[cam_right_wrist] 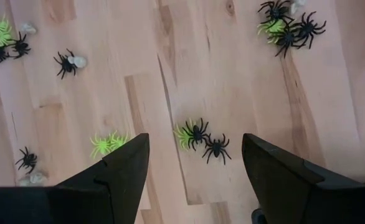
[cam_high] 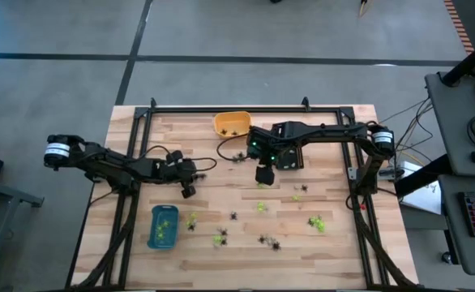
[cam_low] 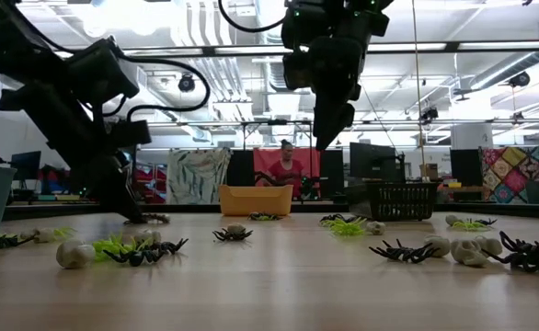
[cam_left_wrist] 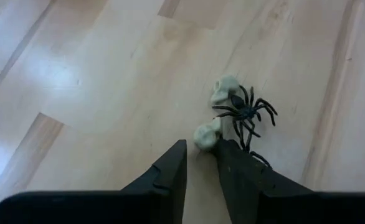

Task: Sort Halloween decoration
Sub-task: Put the white skull toy into the black bin

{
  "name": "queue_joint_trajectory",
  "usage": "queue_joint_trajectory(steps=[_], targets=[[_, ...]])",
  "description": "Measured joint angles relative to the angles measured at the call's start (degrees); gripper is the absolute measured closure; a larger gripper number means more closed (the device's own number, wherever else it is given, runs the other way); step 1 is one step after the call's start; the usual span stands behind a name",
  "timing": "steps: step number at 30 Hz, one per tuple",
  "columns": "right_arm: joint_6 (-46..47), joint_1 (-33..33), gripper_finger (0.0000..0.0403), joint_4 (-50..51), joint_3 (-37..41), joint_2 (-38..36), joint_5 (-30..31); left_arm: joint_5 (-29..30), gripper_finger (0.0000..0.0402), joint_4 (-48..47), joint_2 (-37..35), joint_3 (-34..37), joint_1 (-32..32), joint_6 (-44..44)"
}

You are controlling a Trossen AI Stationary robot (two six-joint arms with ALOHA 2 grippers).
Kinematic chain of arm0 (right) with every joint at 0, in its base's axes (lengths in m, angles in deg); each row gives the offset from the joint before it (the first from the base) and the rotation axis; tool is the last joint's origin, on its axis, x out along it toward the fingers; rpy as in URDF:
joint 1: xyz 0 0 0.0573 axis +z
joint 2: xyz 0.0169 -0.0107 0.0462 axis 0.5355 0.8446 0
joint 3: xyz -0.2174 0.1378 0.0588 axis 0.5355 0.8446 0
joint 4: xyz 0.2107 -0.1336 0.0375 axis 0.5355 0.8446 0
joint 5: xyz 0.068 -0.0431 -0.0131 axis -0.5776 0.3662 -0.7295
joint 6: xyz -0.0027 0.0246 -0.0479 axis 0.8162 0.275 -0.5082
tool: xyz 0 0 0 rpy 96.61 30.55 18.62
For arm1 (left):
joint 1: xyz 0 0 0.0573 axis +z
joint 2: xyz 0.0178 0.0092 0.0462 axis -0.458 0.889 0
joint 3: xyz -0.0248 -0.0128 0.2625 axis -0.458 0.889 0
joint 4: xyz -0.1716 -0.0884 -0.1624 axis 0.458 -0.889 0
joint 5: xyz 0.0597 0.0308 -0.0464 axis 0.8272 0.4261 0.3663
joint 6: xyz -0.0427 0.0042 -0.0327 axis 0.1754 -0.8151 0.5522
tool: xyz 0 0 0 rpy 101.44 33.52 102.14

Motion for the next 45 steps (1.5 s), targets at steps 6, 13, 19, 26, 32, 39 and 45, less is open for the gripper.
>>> queue_joint_trajectory(steps=[6, 13, 19, 26, 32, 39, 45], targets=[[0.02, 0.00, 0.0156, -0.32, 0.09, 0.00, 0.00, -0.07, 0.0366, -0.86, 0.05, -0.61, 0.00, 0.20], [-0.03, 0.00, 0.0156, -0.34, 0.09, 0.00, 0.00, -4.25, 0.0358, -1.99, 0.15, -2.43, 0.01, -3.96], [0.09, 0.00, 0.0156, -0.43, 0.09, 0.00, 0.00, -4.94, 0.0328, -3.90, 0.15, -3.96, 0.04, -9.08], [0.48, 0.00, 0.0156, -1.06, 0.09, 0.02, 0.00, -4.91, 0.0315, -4.43, 0.09, -6.03, 0.04, -17.05], [0.62, 0.00, 0.0156, -1.34, 0.09, 0.04, 0.00, -5.22, 0.0315, -4.37, 0.09, -4.41, 1.73, -21.77], [0.92, 0.00, 0.0156, -1.75, 0.09, 0.07, -0.02, -8.20, 0.0315, -0.90, 0.13, -3.56, 4.25, -23.34], [1.22, 0.00, 0.0156, -2.54, 0.09, 0.07, -0.01, -11.45, 0.0315, 0.58, 0.15, -3.51, 4.37, -24.03]])
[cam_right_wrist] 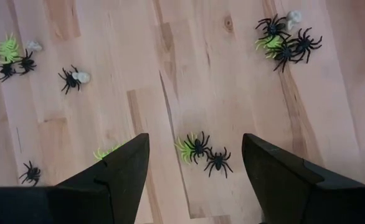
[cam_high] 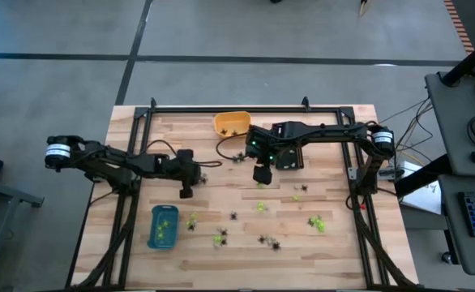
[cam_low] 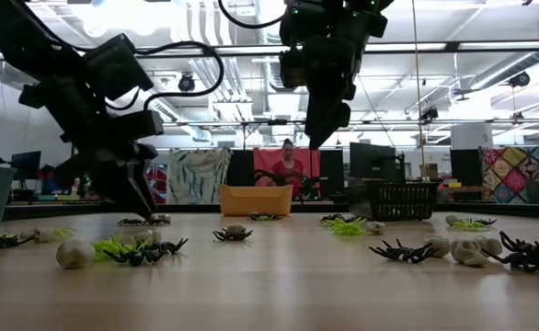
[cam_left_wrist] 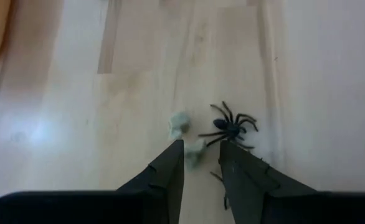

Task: Sort Halloween decoration
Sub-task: Put the white skull toy into the black bin

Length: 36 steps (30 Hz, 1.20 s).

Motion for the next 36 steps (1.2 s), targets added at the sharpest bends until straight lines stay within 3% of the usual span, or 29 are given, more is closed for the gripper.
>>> queue_joint_trajectory(steps=[19, 31, 36], targets=[[0.82, 0.00, 0.0156, -0.24, 0.00, 0.00, 0.00, 0.09, 0.0315, 7.25, 0.02, 3.53, 0.17, 0.57], [1.97, 0.09, 0.0156, -0.82, 0.00, 0.00, 0.01, 3.87, 0.0316, 8.83, 5.23, 3.45, 0.48, 11.42], [1.90, 0.26, 0.0156, -1.71, 0.00, 0.00, -0.02, 4.17, 0.0336, 10.26, 6.71, 3.45, 0.48, 12.41]])
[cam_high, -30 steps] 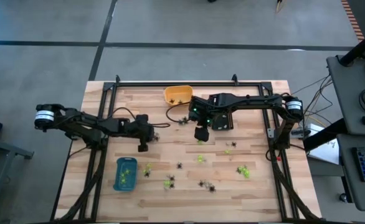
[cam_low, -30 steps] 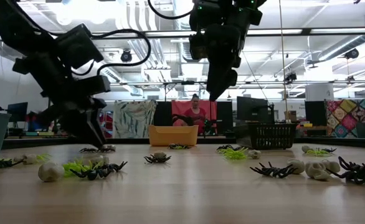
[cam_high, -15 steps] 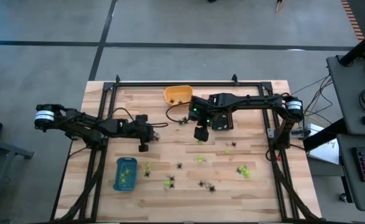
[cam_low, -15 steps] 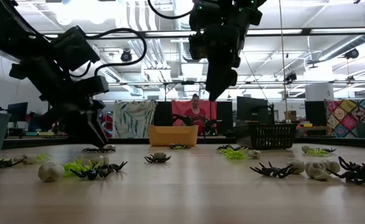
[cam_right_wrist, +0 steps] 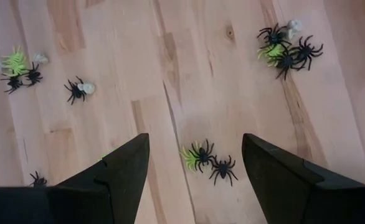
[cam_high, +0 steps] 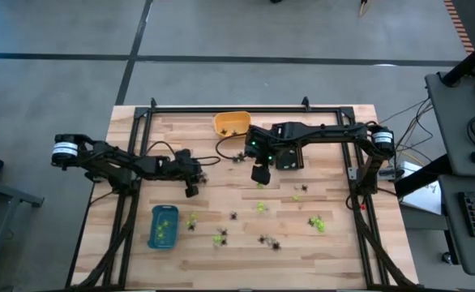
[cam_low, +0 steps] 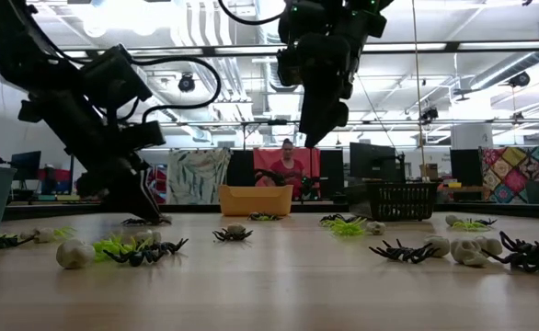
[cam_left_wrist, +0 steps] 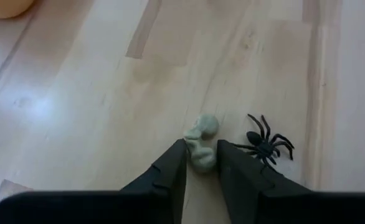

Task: Sort Halloween decoration
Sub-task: Put the white skull toy into the black bin

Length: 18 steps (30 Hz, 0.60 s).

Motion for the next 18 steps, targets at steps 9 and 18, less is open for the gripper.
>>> queue_joint_trajectory(steps=[9, 18], targets=[[-3.31, 0.38, 0.0156, -2.65, 0.12, 0.00, 0.11, 1.03, 0.0394, -0.56, -2.80, 0.21, 0.02, -0.28], [-4.57, 3.86, 0.0156, -9.52, 3.47, -0.24, 1.54, 1.79, 0.0397, -1.25, -6.37, 0.37, 0.10, -0.28]])
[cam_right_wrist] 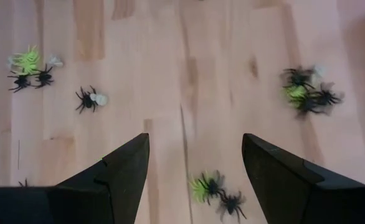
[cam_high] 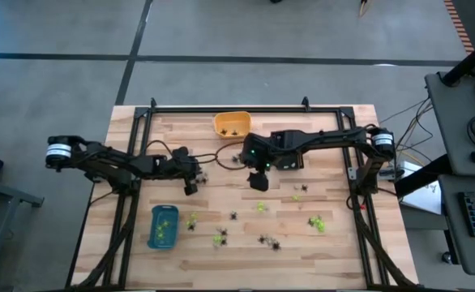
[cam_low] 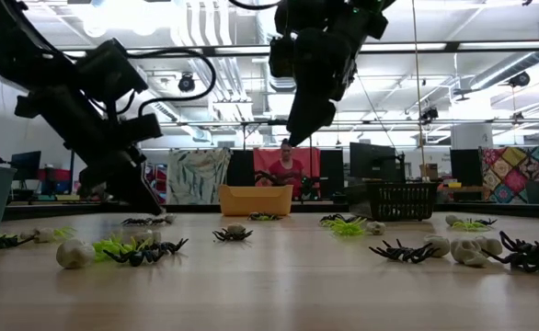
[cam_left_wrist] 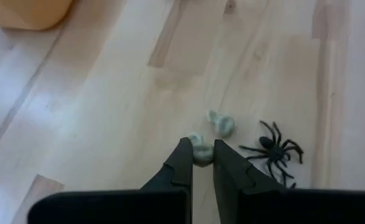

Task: Sort Halloween decoration
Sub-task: Put the white skull toy into the black bin

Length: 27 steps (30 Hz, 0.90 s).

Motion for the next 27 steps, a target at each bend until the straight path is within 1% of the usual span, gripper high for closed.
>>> queue_joint_trajectory(steps=[7, 9, 13, 19, 23, 27], targets=[[1.53, 3.17, 0.0156, -9.83, 6.14, -1.17, -0.11, -0.81, 0.0398, 2.07, -3.67, 0.00, -0.54, 0.01], [1.12, 3.73, 0.0156, -13.26, 7.68, -1.90, -0.01, -2.39, 0.0398, 4.57, -5.04, 0.00, -0.94, -0.29], [-0.69, 4.68, 0.0156, -19.94, 9.79, -3.27, 0.60, -7.67, 0.0398, 11.95, -8.07, -0.05, -1.59, -2.19], [-1.55, 8.21, 0.0156, -22.17, 10.50, -4.09, 6.13, -15.40, 0.0399, 24.30, -11.00, -0.13, -1.58, -2.75], [-1.85, 12.00, 0.0156, -22.11, 10.56, -5.67, 10.83, -20.24, 0.0399, 31.11, -10.52, -0.15, -1.61, -2.54], [-2.04, 16.14, 0.0156, -21.87, 10.56, -8.26, 17.87, -23.01, 0.0399, 36.23, -8.57, -0.15, -1.60, 0.26]])
